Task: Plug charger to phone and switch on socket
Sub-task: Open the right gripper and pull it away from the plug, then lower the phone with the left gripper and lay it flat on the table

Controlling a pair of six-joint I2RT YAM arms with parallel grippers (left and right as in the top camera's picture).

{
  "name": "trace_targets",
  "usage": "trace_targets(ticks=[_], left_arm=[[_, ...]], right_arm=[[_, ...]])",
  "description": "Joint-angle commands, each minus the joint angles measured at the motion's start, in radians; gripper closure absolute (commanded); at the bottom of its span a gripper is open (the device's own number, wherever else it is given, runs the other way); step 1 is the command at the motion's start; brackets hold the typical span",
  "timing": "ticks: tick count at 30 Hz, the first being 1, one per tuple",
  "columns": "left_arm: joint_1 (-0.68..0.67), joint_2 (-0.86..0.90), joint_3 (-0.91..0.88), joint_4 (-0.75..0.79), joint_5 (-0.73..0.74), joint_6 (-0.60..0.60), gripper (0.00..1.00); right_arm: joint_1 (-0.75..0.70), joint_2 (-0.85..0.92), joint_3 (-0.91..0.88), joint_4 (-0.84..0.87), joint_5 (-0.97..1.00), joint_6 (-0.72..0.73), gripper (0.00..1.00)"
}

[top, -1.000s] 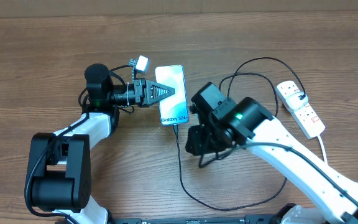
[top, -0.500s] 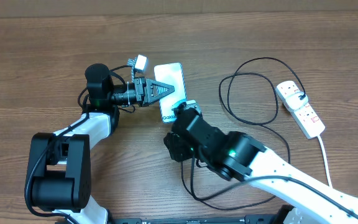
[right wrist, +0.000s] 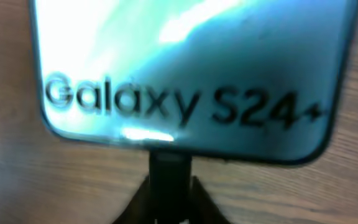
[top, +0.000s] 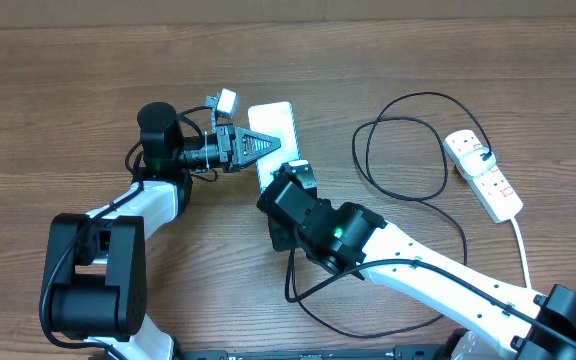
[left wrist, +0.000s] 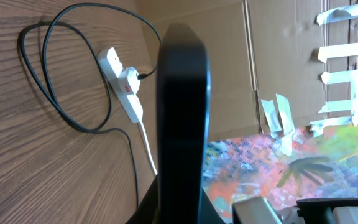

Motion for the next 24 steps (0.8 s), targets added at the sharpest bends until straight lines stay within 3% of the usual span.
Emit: trace_targets(ticks=[1,10,24], left_arm=[[0.004,0.0,0.002,0.007,0.025,0.017,0.96],[-0.012,0.0,0.002,0.008,0.127,0.061,0.96],[-0.093,0.0,0.002,0.003,0.178,0.091,0.96]], right_arm=[[0.002,-0.006,-0.003,0.029,0.078,0.003,0.96],[-0.023,-0.006,0.004,0.195,0.086,-0.109,0.96],[-0.084,-0.007,0.061,0.234,-0.073,-0.152,0.96]])
